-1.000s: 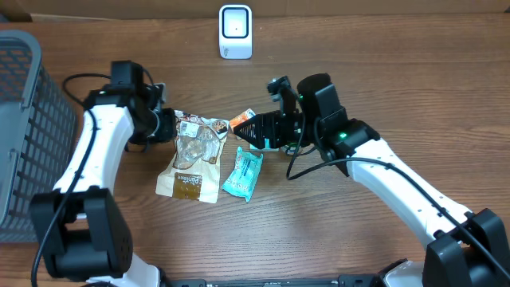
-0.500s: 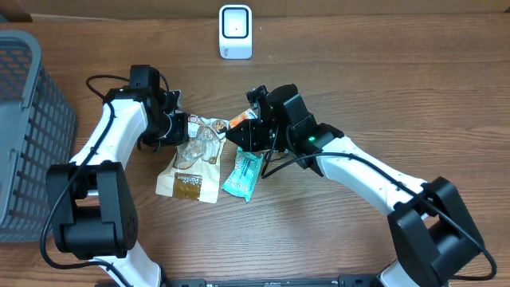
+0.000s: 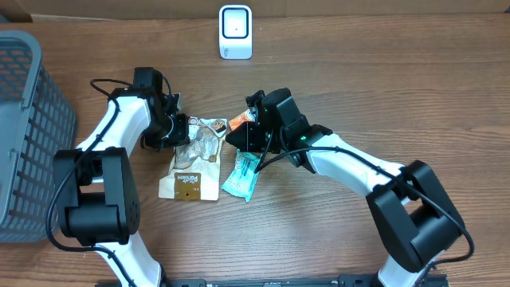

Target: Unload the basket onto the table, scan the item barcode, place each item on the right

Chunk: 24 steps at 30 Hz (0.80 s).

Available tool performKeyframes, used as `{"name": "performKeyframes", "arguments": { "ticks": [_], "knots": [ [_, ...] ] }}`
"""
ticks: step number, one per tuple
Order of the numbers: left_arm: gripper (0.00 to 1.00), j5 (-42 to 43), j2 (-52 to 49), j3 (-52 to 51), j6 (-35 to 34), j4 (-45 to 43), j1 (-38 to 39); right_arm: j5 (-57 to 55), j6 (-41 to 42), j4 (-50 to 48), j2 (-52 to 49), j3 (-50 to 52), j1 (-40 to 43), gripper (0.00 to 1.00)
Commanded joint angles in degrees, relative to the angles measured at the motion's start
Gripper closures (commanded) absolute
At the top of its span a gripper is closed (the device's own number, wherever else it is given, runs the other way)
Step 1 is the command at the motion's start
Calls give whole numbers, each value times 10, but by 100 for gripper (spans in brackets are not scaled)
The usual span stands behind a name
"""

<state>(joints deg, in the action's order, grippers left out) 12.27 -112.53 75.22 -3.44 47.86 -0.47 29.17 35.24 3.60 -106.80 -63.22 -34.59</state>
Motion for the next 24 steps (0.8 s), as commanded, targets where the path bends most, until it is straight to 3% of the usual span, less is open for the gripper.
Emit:
{"name": "performKeyframes", "arguments": {
  "ticks": [1, 4, 7, 15, 24],
  "knots": [
    [96, -3, -60, -14, -13, -5, 1, 5, 10, -6, -27, -14, 1, 90],
    [96, 14, -77, -14, -13, -10, 1, 12, 22, -6, -49, -14, 0, 68],
    [96, 21, -90, -14, -13, -13, 1, 26, 23, -18, -69, -14, 0, 62],
    [96, 28, -91, -14, -13, -16, 1, 7, 37, -48, -104, -14, -12, 53],
    [96, 29, -91, -14, -13, -16, 1, -37, 41, -61, -120, -14, -36, 51]
  ]
}}
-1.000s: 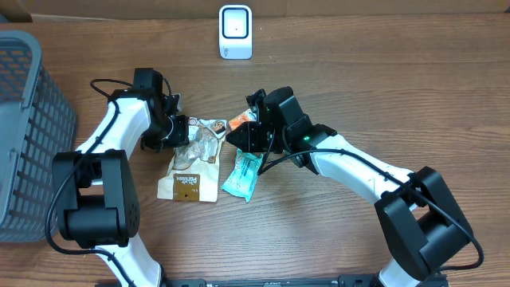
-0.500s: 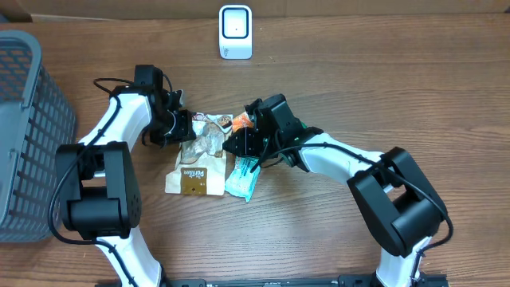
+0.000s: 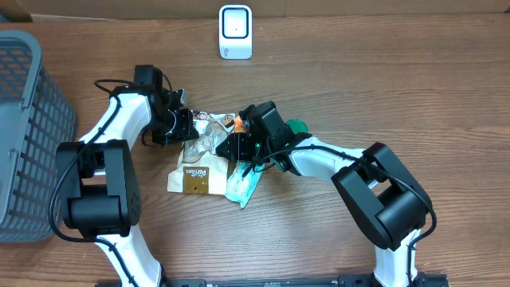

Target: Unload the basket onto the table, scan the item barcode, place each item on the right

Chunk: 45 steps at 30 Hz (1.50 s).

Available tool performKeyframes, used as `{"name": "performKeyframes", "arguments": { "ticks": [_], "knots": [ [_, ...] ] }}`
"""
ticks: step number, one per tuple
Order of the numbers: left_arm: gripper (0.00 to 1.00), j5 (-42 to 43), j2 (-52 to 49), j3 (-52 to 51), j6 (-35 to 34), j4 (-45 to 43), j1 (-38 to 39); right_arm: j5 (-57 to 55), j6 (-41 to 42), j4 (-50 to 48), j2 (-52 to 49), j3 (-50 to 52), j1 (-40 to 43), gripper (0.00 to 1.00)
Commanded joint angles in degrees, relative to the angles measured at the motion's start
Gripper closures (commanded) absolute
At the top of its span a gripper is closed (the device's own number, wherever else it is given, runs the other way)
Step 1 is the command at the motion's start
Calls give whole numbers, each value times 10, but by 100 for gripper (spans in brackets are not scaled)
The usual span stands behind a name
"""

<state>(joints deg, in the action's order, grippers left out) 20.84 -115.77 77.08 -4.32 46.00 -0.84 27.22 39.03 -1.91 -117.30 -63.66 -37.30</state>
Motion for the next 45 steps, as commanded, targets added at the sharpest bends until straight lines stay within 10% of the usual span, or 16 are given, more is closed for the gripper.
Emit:
{"name": "performKeyframes", "arguments": {
  "ticks": [1, 28, 37, 45],
  "knots": [
    [96, -57, -59, -32, -4, 3, 4, -17, 3, -11, -15, -10, -12, 51],
    [96, -28, -59, -32, -4, -1, 5, 9, 70, -131, -63, -10, -54, 53],
    [96, -27, -59, -32, -4, -1, 5, 3, 70, -134, -63, -10, -57, 86],
    [96, -30, -58, -15, -4, 27, -21, 56, 32, -97, -47, -10, -23, 96]
  ]
}}
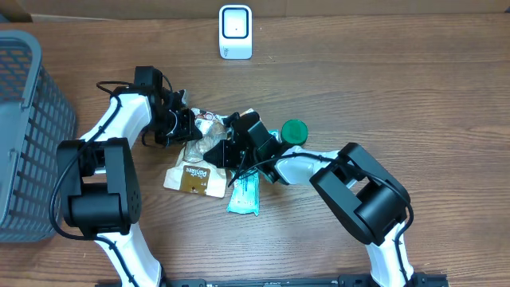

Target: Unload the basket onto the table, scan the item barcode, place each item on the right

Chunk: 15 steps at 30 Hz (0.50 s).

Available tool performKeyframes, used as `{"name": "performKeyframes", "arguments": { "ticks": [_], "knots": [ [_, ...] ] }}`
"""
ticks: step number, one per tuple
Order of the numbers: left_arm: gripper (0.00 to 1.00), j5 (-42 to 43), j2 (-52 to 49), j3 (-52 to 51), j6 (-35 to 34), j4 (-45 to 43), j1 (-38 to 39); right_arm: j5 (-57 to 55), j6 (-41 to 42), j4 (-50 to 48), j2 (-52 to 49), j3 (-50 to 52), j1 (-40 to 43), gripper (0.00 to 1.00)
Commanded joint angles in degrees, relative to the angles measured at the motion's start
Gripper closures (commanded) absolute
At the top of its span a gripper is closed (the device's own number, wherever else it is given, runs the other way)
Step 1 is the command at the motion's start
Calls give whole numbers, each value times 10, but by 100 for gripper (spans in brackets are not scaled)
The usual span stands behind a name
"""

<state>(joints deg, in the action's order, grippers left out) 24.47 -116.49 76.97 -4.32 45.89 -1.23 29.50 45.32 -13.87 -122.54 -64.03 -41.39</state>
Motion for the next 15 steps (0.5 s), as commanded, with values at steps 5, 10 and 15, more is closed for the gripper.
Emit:
{"name": "performKeyframes", "arguments": {
  "ticks": [5, 10, 15],
  "knots": [
    [96, -66, -18, 58, -4, 105, -53, 58, -107, 76, 64, -10, 33, 96],
    [96, -68, 71, 122, -4, 139, -71, 71, -194, 192, 135, -51, 36, 96],
    [95, -99, 132, 131, -4, 150, -71, 96, -256, 272, 186, -97, 38, 96]
  ]
}}
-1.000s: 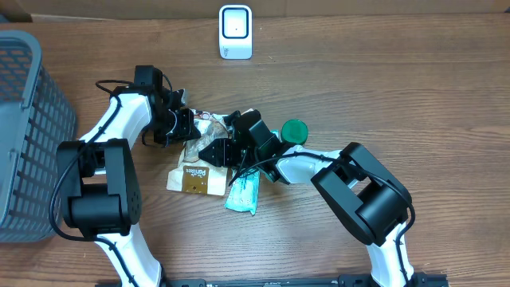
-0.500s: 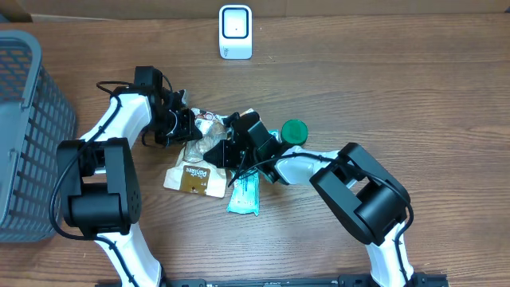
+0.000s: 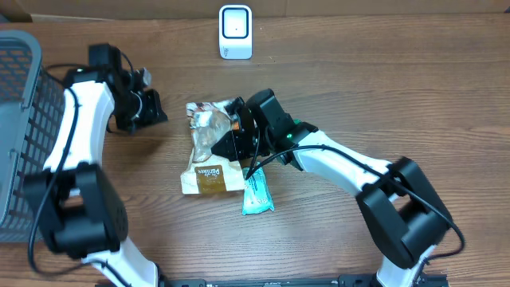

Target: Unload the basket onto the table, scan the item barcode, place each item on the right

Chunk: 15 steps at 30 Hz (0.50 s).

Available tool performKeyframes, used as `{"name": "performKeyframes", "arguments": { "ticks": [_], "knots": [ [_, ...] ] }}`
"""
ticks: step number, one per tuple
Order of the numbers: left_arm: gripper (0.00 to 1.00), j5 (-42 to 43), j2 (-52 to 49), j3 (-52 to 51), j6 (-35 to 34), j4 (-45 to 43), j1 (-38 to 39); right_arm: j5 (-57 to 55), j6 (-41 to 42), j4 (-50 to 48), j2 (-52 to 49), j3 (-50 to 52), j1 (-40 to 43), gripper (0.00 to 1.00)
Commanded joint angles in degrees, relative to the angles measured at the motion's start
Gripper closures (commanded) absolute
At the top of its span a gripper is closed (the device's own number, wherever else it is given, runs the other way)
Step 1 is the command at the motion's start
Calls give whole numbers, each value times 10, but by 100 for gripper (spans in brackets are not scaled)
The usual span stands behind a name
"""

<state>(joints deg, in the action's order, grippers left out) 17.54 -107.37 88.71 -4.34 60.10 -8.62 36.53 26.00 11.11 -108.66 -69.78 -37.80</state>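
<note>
A cream and brown snack bag (image 3: 209, 159) lies crumpled in the middle of the table, its clear top end toward the far side. My right gripper (image 3: 232, 137) sits on the bag's right edge and looks shut on it, though the wrist hides the fingertips. A bit of orange shows by the fingers. My left gripper (image 3: 154, 113) hangs well left of the bag, apart from it, with nothing in it. The white scanner (image 3: 235, 32) stands at the far edge.
A teal packet (image 3: 257, 191) lies just right of the bag's near end, under my right forearm. A grey mesh basket (image 3: 24, 119) fills the left edge of the table. Bare wood shows to the right and along the front.
My left gripper has let go of the bag's top and now sits far to the left near the basket. The bag and the right gripper have shifted right. The green cap no longer shows.
Both grippers were at the bag's top end, left on its left side and right on its right side. The right one then reached further over the bag, uncovering a green cap. Now only the right gripper is at the bag, which lies turned and further right.
</note>
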Motion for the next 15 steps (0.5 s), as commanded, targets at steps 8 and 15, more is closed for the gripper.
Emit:
{"name": "performKeyframes", "arguments": {
  "ticks": [8, 15],
  "knots": [
    [48, -147, 43, 14, -4, 21, -4, 111, -235, 195, 150, -71, 92, 96],
    [0, -202, 43, 14, -4, 21, -6, 268, -318, 222, 179, -71, 203, 96]
  ]
}}
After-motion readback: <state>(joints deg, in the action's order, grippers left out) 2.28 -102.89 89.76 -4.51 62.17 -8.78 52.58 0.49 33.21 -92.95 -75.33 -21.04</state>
